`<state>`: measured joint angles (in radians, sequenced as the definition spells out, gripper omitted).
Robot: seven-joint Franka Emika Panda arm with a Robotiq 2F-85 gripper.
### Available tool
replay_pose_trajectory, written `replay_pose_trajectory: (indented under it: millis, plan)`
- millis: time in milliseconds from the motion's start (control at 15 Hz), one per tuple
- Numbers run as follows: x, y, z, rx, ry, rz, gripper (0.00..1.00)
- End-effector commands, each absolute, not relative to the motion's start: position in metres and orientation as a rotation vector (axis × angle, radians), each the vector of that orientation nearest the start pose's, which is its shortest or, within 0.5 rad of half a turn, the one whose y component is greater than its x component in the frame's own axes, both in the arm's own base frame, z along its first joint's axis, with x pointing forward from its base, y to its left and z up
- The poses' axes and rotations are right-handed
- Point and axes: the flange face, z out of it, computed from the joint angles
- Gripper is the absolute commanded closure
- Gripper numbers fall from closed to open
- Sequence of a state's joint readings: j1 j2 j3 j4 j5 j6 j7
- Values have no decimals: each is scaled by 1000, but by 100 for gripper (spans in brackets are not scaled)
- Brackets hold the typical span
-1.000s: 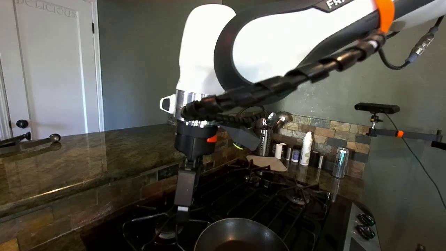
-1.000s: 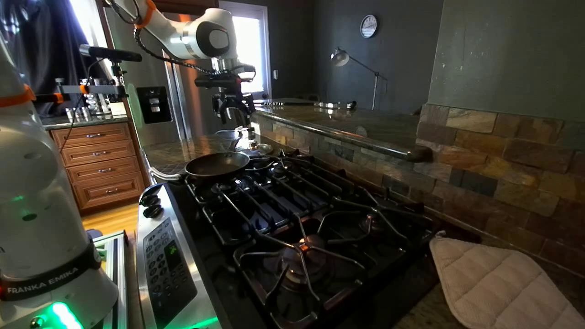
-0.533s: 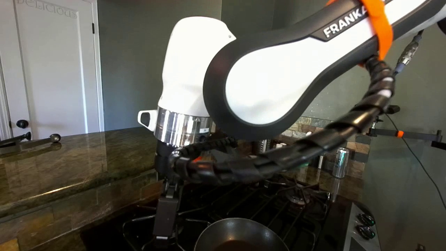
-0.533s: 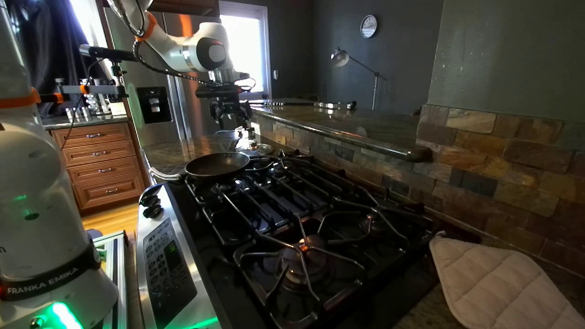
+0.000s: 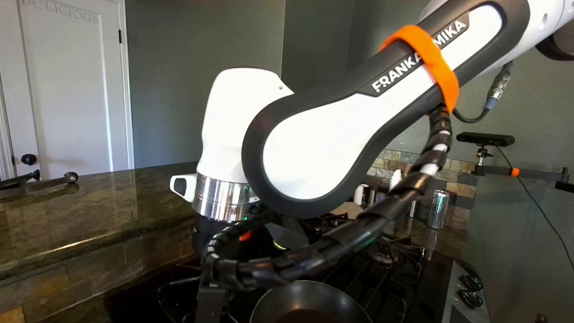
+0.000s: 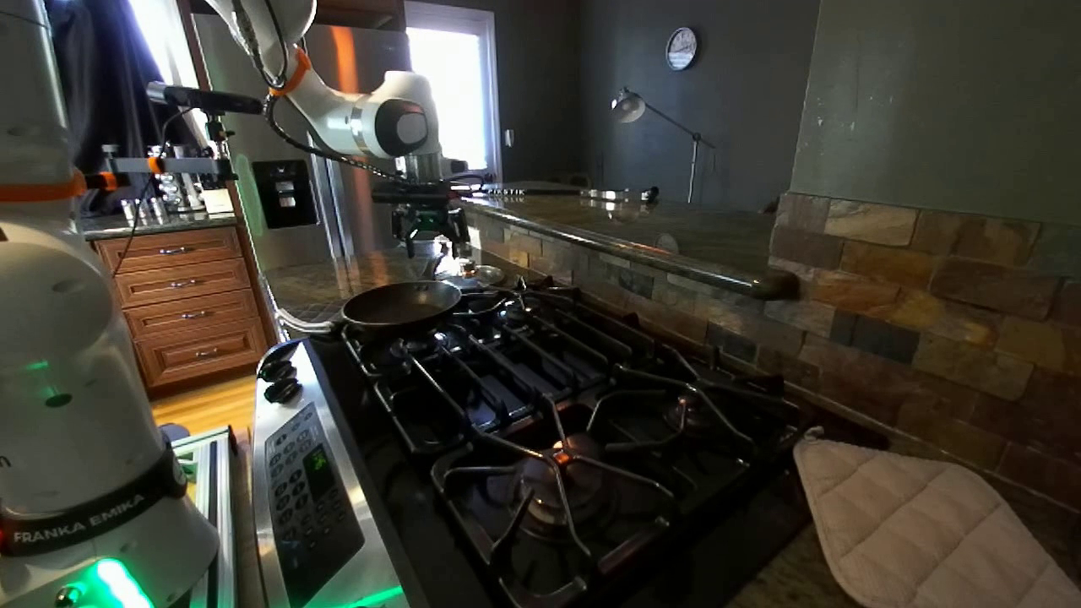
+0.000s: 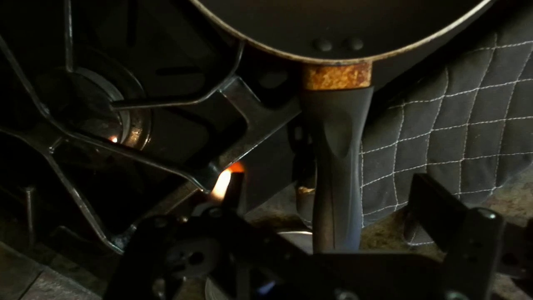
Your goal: Move the frying pan slightly forward
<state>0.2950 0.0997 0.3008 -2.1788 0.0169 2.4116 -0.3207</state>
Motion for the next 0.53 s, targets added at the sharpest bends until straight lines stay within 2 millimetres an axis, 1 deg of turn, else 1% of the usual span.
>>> replay_pose_trajectory:
  millis: [0,267,467]
  plan:
    - [468,314,351,-2694,-1384,-111,0]
    - [472,311,346,-2664,-1420,-8,0]
    - [475,312,346,-2645,-1448,55,0]
